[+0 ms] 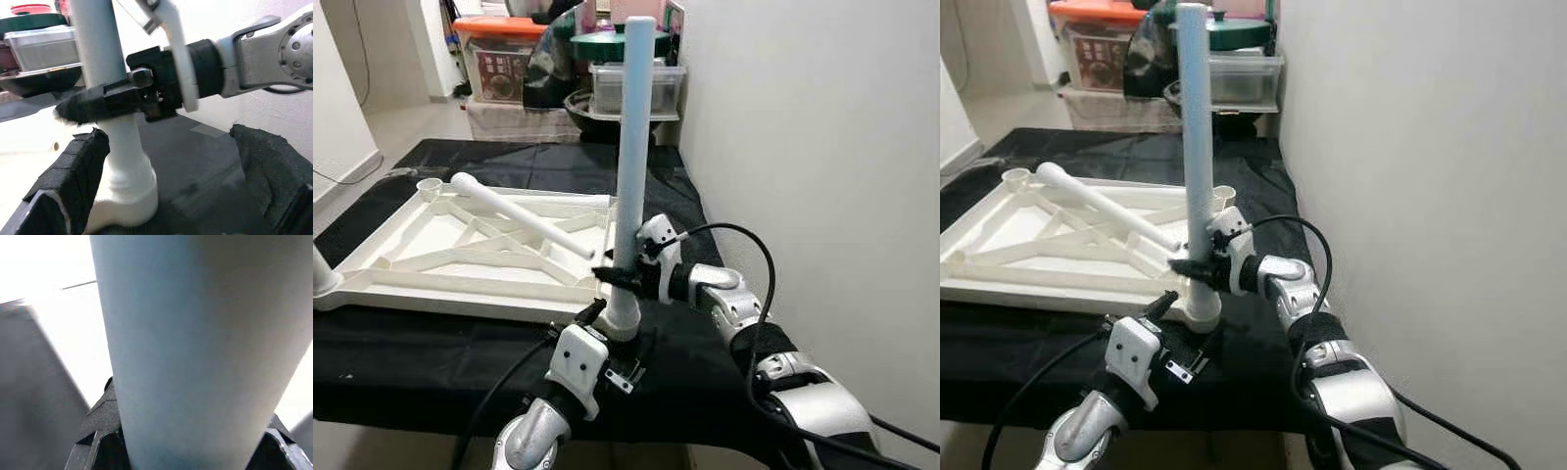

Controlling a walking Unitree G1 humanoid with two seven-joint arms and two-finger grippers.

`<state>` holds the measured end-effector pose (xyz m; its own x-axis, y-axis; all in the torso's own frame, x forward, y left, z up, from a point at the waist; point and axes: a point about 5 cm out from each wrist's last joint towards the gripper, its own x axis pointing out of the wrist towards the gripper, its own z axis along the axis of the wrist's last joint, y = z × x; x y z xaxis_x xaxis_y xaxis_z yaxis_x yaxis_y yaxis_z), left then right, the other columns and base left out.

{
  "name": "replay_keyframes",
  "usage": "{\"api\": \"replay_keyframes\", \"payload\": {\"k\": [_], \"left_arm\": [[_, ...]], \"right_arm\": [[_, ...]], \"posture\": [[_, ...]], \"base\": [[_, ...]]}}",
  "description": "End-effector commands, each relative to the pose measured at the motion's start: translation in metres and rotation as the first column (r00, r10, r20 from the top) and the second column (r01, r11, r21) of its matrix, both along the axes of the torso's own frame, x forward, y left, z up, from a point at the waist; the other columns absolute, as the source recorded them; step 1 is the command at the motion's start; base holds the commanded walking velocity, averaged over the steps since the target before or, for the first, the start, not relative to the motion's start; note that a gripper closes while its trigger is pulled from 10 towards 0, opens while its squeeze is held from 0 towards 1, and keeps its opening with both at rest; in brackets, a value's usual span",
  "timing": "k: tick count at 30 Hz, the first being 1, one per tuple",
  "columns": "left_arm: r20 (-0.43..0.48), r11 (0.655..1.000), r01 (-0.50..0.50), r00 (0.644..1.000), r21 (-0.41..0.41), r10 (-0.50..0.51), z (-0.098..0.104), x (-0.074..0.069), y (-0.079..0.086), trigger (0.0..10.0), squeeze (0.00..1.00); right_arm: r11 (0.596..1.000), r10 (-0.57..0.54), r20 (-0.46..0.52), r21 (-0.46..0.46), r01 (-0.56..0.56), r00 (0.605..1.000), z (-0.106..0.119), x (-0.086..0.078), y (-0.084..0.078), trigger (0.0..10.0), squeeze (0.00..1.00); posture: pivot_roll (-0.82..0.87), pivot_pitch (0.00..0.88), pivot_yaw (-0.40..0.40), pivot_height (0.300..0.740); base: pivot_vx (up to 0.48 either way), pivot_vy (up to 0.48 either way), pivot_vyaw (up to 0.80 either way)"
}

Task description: Building children table

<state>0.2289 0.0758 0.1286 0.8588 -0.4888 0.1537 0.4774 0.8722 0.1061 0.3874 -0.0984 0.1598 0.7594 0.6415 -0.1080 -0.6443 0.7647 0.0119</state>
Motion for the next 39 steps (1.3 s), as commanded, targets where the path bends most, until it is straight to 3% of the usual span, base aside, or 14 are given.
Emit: {"api": "replay_keyframes", "payload": {"k": [1, 4, 5, 7, 12, 13, 16, 17, 22, 23, 24, 29, 32, 39], "left_arm": [[-0.014, 1.0, -0.001, 1.0, 0.01, 0.001, -0.004, -0.001, 0.001, 10.0, 0.0], [-0.016, 1.0, 0.0, 1.0, 0.009, 0.0, -0.005, -0.001, 0.001, 10.0, 0.0], [-0.016, 1.0, 0.0, 1.0, 0.009, 0.0, -0.005, -0.001, 0.001, 10.0, 0.0], [-0.016, 1.0, 0.003, 1.0, 0.01, -0.003, -0.005, -0.001, 0.001, 10.0, 0.0], [-0.016, 1.0, 0.002, 1.0, 0.011, -0.002, -0.005, -0.001, 0.0, 10.0, 0.0], [-0.016, 1.0, -0.001, 1.0, 0.01, 0.001, -0.004, 0.0, 0.0, 10.0, 0.0], [-0.016, 1.0, -0.001, 1.0, 0.009, 0.001, -0.004, 0.0, 0.0, 10.0, 0.0], [-0.016, 1.0, -0.001, 1.0, 0.009, 0.002, -0.004, 0.0, 0.0, 10.0, 0.0], [-0.014, 1.0, -0.003, 1.0, 0.009, 0.003, -0.004, 0.0, 0.0, 10.0, 0.0], [-0.015, 1.0, -0.004, 1.0, 0.008, 0.005, -0.004, 0.0, 0.0, 10.0, 0.0], [-0.015, 1.0, -0.004, 1.0, 0.009, 0.004, -0.004, 0.0, 0.0, 10.0, 0.0], [-0.015, 1.0, 0.001, 1.0, 0.008, -0.001, -0.004, 0.0, 0.0, 10.0, 0.0], [-0.015, 1.0, 0.002, 1.0, 0.009, -0.002, -0.004, 0.0, 0.0, 10.0, 0.0], [-0.011, 1.0, 0.0, 1.0, 0.011, 0.0, -0.003, 0.001, 0.0, 10.0, 0.0]], "right_arm": [[0.936, -0.351, 0.008, 0.009, 0.351, 0.936, 0.002, 0.01, -0.028, 0.0, 0.0], [0.783, -0.622, -0.004, -0.004, 0.622, 0.783, -0.005, 0.009, -0.05, 0.0, 0.0], [0.783, -0.622, -0.004, -0.004, 0.622, 0.783, -0.005, 0.009, -0.05, 0.0, 0.0], [0.559, -0.828, -0.039, 0.01, 0.829, 0.559, -0.017, -0.004, -0.061, 0.0, 0.0], [0.548, -0.833, -0.072, 0.033, 0.836, 0.549, -0.021, -0.008, -0.048, 0.0, 0.0], [0.596, -0.795, -0.084, 0.073, 0.8, 0.601, -0.02, -0.007, -0.029, 10.0, 0.0], [0.617, -0.778, -0.08, 0.09, 0.782, 0.623, -0.018, -0.007, -0.023, 10.0, 0.0], [0.645, -0.752, -0.073, 0.122, 0.754, 0.655, -0.016, -0.006, -0.016, 10.0, 1.0], [0.712, -0.689, 0.002, 0.189, 0.676, 0.725, -0.008, -0.004, -0.016, 10.0, 0.87], [0.825, -0.53, 0.017, 0.241, 0.511, 0.848, 0.0, 0.0, -0.017, 10.0, 0.0], [0.903, -0.378, 0.017, 0.227, 0.365, 0.926, 0.002, 0.001, -0.015, 10.0, 0.0], [0.993, 0.01, 0.006, 0.119, -0.011, 1.0, 0.0, -0.006, -0.018, 10.0, 0.0], [0.982, 0.166, 0.001, 0.088, -0.166, 0.986, 0.003, -0.011, -0.019, 10.0, 0.0], [0.845, 0.534, -0.057, 0.012, -0.534, 0.843, 0.011, -0.021, -0.007, 10.0, 0.0]], "posture": [[0.09, 0.0, -0.054, 0.74], [0.08, 0.0, -0.052, 0.74], [0.08, 0.0, -0.052, 0.74], [0.09, 0.0, -0.052, 0.74], [0.09, 0.0, -0.057, 0.74], [0.09, 0.0, -0.058, 0.74], [0.09, 0.0, -0.058, 0.74], [0.09, 0.0, -0.061, 0.74], [0.1, 0.0, -0.065, 0.74], [0.09, 0.0, -0.06, 0.74], [0.09, 0.0, -0.059, 0.74], [0.09, 0.0, -0.058, 0.74], [0.09, 0.0, -0.058, 0.74], [0.11, 0.0, -0.067, 0.74]], "base": [[0.0, 0.0, 0.0], [0.0, 0.0, 0.0], [0.0, 0.0, 0.0], [0.0, 0.0, 0.0], [0.0, 0.0, 0.0], [0.0, 0.0, 0.0], [0.0, 0.0, 0.0], [0.0, 0.0, 0.0], [0.0, 0.0, 0.0], [0.0, 0.0, 0.0], [0.0, 0.0, 0.0], [0.0, 0.0, 0.0], [0.0, 0.0, 0.0], [0.0, 0.0, 0.0]]}}
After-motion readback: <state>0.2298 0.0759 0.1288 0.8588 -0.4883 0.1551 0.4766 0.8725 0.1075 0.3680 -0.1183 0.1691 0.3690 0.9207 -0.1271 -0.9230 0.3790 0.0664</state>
